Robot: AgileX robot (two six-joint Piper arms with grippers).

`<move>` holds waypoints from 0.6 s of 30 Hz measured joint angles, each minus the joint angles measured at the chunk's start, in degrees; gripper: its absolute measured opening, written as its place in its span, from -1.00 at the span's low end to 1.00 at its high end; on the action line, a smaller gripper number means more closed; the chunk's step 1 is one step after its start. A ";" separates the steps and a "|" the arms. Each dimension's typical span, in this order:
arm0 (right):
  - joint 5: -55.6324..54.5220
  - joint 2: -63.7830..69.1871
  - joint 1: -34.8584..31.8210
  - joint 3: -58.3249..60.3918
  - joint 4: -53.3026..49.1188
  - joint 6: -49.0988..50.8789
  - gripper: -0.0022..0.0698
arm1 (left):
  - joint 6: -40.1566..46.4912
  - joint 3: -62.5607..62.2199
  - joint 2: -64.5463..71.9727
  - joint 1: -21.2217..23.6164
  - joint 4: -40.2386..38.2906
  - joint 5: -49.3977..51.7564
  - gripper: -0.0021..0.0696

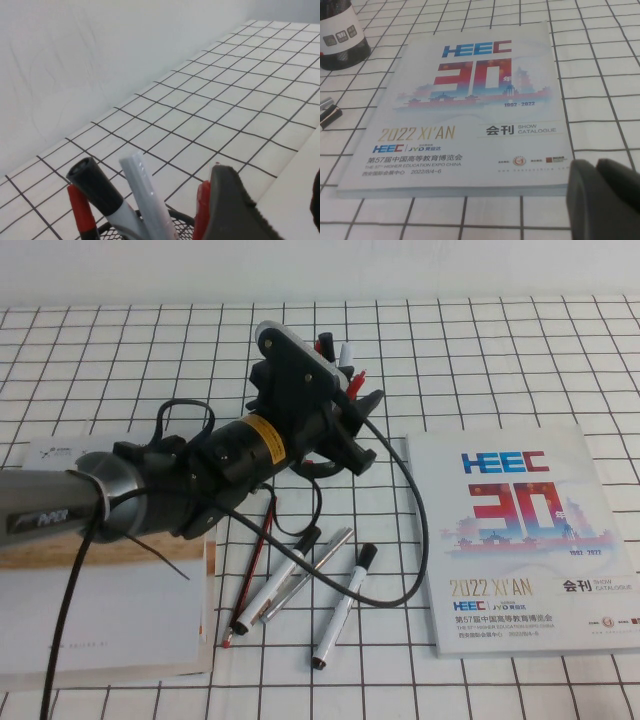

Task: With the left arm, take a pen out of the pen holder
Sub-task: 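Take a marker out of the pen holder and lay it on the table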

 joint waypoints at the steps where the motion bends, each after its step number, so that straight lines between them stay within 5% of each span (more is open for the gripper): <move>1: 0.00 0.00 0.00 0.00 0.00 0.00 -0.98 | 0.00 -0.31 0.26 0.00 -0.33 0.30 -0.09; 18: 0.00 0.00 0.00 0.00 0.00 0.00 -0.98 | -0.08 -6.74 5.60 0.00 -1.88 4.27 -0.09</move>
